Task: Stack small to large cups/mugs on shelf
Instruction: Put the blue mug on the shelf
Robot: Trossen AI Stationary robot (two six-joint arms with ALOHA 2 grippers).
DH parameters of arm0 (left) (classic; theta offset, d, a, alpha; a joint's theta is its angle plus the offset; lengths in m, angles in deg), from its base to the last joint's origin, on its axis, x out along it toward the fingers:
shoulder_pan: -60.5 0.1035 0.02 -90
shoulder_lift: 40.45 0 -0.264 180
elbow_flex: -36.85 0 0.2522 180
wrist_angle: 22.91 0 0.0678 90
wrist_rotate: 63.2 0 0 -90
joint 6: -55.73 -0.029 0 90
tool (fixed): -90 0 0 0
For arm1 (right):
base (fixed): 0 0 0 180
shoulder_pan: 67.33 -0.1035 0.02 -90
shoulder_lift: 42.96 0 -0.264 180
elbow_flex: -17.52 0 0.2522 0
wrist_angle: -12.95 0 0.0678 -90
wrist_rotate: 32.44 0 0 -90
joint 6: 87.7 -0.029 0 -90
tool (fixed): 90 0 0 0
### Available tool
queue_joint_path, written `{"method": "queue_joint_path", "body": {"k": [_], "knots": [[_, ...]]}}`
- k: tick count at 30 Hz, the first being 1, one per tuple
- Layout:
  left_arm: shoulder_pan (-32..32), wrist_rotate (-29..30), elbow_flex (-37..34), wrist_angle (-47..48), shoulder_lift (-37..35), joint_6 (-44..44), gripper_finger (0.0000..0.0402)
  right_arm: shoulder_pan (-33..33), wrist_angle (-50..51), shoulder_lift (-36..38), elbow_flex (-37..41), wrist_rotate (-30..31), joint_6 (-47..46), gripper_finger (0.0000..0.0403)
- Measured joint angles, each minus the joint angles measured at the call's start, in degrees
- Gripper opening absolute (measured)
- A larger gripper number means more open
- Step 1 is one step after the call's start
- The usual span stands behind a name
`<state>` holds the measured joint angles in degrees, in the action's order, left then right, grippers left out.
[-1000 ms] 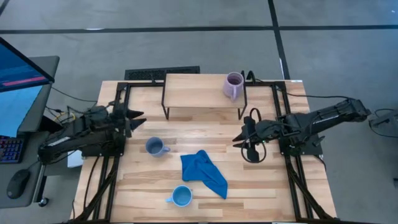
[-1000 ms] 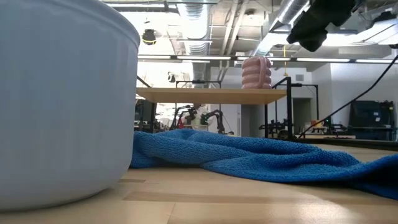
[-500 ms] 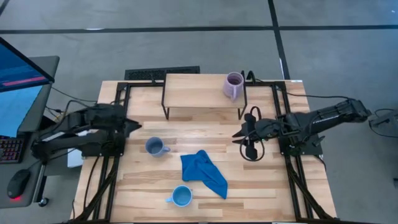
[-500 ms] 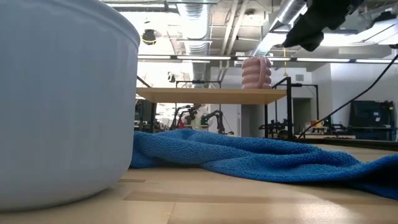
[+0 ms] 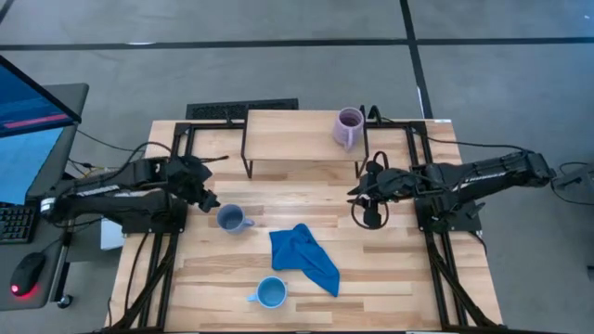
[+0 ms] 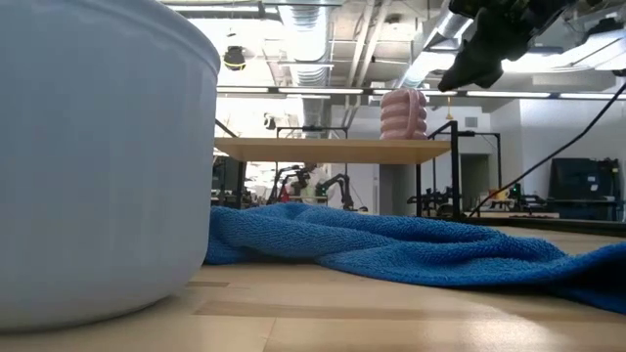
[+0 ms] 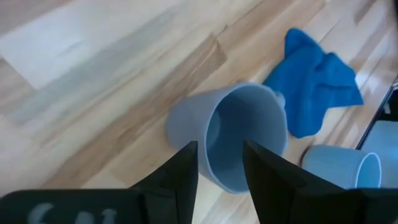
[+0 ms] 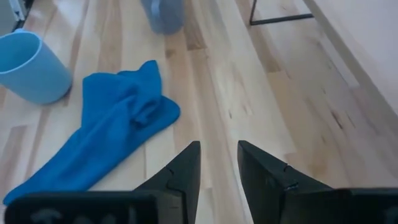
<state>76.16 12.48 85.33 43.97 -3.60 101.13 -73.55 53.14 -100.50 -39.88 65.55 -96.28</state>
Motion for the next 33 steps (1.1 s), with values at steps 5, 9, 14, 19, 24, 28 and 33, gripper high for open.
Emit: {"method": "queue_joint_path", "body": {"k": [5, 9, 14, 19, 24, 28, 33], "knots": [[-3.4, 0.0, 0.0, -0.1, 3.0, 3.6, 0.0106, 0.6, 0.0, 0.0, 0.0, -0.2, 0.0, 0.0128], [-6.6, 2.0, 0.0, -0.1, 5.0, 5.9, 0.0097, 0.7, 0.1, 0.0, 0.0, -0.2, 0.0, 0.0128], [-10.1, 5.5, 0.0, -0.1, 7.9, 8.4, 0.0084, 0.7, 0.1, 0.0, 0.0, -0.2, 0.0, 0.0128], [-12.2, 8.0, 0.1, -0.6, 11.6, 8.9, 0.0073, 0.7, 0.1, 0.0, 0.0, -0.2, 0.0, 0.0128], [-12.7, 8.4, 0.1, -1.2, 15.4, 9.3, 0.0064, 0.7, 0.4, 0.0, 0.0, -0.2, 0.0, 0.0128], [-12.7, 6.5, 0.1, -3.2, 17.8, 8.9, 0.0056, 0.7, 1.5, 0.0, 0.0, -0.2, 0.0, 0.0128], [-12.6, 6.0, 0.2, -4.2, 19.4, 5.4, 0.0031, 0.7, 1.9, 0.0, 0.0, -0.2, 0.0, 0.0128]]}}
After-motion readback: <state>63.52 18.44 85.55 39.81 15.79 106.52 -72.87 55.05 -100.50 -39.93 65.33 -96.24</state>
